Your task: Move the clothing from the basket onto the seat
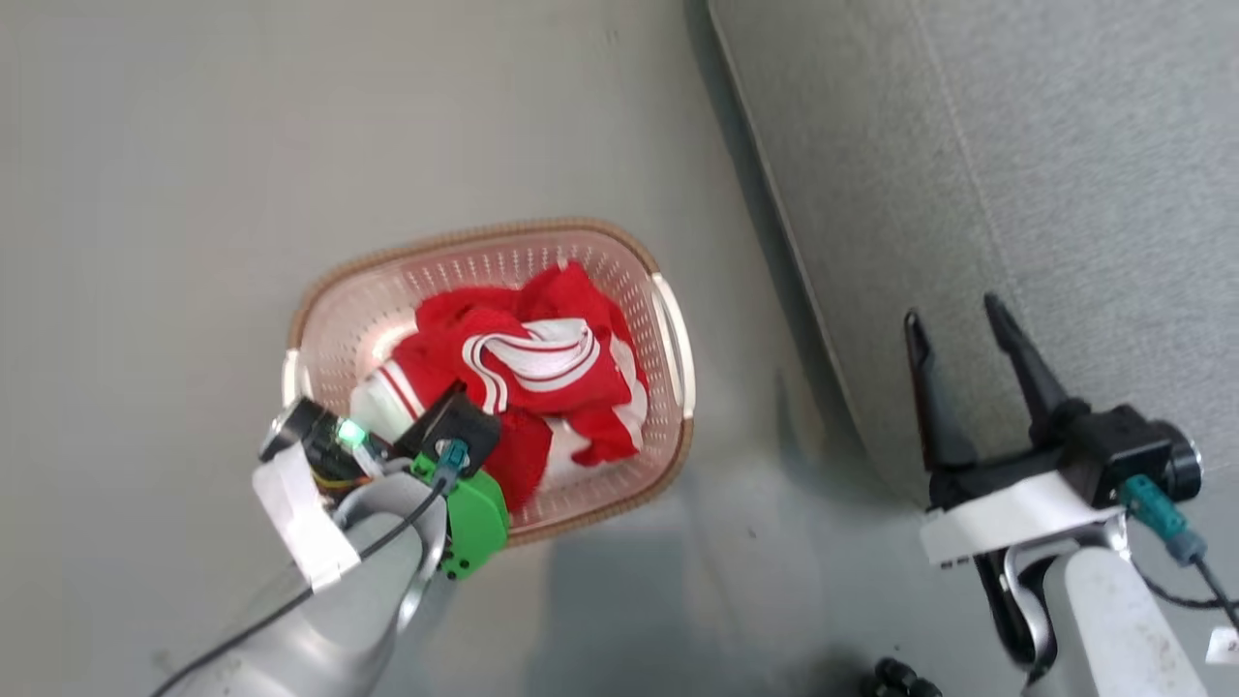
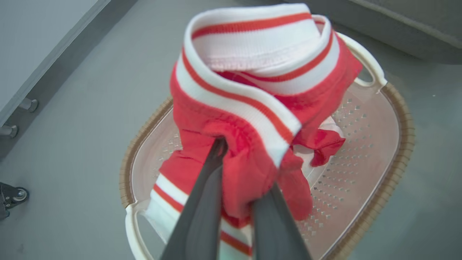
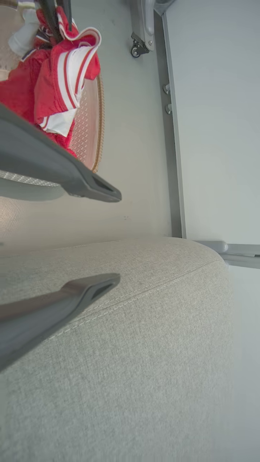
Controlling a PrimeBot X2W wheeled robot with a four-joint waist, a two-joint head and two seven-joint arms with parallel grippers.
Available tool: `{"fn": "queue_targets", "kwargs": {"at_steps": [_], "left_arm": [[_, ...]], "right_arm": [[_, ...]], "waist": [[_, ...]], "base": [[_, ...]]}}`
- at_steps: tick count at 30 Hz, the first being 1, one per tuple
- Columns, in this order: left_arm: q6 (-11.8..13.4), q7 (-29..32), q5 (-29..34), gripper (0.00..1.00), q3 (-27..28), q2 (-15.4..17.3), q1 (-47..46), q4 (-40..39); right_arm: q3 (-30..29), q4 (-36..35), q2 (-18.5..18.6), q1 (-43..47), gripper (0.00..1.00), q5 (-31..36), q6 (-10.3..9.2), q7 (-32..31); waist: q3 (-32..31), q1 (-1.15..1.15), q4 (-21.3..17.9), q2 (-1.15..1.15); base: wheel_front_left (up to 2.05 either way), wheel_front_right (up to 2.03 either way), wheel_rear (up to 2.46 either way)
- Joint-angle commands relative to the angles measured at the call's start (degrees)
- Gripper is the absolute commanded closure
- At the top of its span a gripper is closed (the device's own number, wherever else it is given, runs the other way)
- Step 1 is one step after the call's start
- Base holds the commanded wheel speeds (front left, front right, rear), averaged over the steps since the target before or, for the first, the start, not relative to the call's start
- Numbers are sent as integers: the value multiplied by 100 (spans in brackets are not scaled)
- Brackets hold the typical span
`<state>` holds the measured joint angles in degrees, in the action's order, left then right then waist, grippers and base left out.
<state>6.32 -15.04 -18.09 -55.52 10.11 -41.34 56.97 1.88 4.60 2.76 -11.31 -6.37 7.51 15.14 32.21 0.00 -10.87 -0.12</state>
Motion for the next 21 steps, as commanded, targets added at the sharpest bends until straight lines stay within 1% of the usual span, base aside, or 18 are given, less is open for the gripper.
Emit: {"fn": "queue_targets", "kwargs": {"at_steps": [1, 5, 9, 12, 15, 21], "left_arm": [[107, -19, -106, 100, 129, 11, 279, -136], [358, -20, -254, 100, 607, 19, 874, -731], [492, -20, -341, 100, 1053, 61, 1437, -1260], [514, -21, -286, 100, 1271, 83, 1722, -1538], [538, -21, -240, 100, 1488, 72, 1913, -1820], [415, -21, -175, 100, 1851, -8, 2137, -2345]], "right_arm": [[14, 41, 23, 209, 0, 54, -4, 2], [160, 101, 20, 579, 0, 161, -3, 2], [293, 131, 27, 892, 0, 188, -3, 2], [466, 194, 20, 1088, 0, 273, -3, 2], [514, 221, 29, 1210, 0, 242, -4, 2], [639, 261, 21, 1409, 0, 195, -4, 1]], "waist": [[-1495, 0, 349, 12], [-2172, 0, 414, 12], [-2683, 0, 457, 12], [-2989, 0, 472, 12], [-3154, 0, 501, 12], [-3383, 0, 601, 12]], "base": [[0, 0, 0], [0, 0, 0], [0, 0, 0], [0, 0, 0], [0, 0, 0], [0, 0, 0]]}}
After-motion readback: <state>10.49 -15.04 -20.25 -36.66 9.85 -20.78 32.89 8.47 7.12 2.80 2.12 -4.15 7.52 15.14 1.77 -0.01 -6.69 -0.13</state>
